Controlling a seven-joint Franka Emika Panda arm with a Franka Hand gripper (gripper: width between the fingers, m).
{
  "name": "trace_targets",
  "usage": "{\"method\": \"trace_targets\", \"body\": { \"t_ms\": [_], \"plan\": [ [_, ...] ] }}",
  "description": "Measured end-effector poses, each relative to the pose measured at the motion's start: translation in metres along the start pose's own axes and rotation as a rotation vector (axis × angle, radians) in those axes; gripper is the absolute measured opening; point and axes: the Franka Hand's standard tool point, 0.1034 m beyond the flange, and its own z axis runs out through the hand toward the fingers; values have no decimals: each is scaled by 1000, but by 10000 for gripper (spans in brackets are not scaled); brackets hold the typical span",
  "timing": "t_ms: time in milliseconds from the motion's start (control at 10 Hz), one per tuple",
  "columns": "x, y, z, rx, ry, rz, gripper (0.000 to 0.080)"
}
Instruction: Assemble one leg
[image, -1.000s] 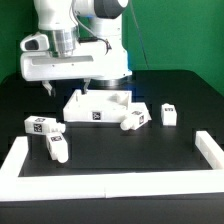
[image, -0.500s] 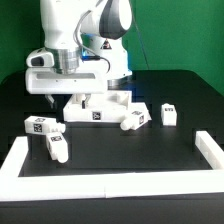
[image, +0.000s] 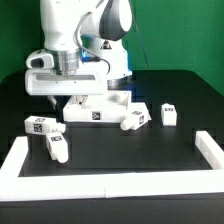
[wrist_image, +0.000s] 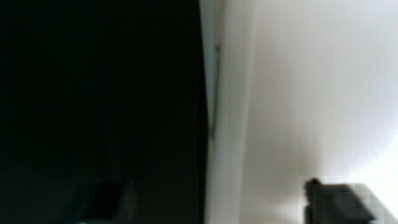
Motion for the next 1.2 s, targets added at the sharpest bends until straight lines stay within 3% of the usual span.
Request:
{"method": "trace_targets", "body": {
  "t_ms": [100,200,300,700,800,900,1200],
  "plan": [
    [1,0,0,0,2,0,350],
    [3,0,-1,-1,4,0,180],
    [3,1,-1,-1,5,0,62],
    [6,-1,-3,3,3,-6,54],
    [13,-5,-11,14,4,-12,54],
    [19,-9,-25,45,-14,-13,54],
    [30,-18,-83,114,-3,-17,54]
  ]
}}
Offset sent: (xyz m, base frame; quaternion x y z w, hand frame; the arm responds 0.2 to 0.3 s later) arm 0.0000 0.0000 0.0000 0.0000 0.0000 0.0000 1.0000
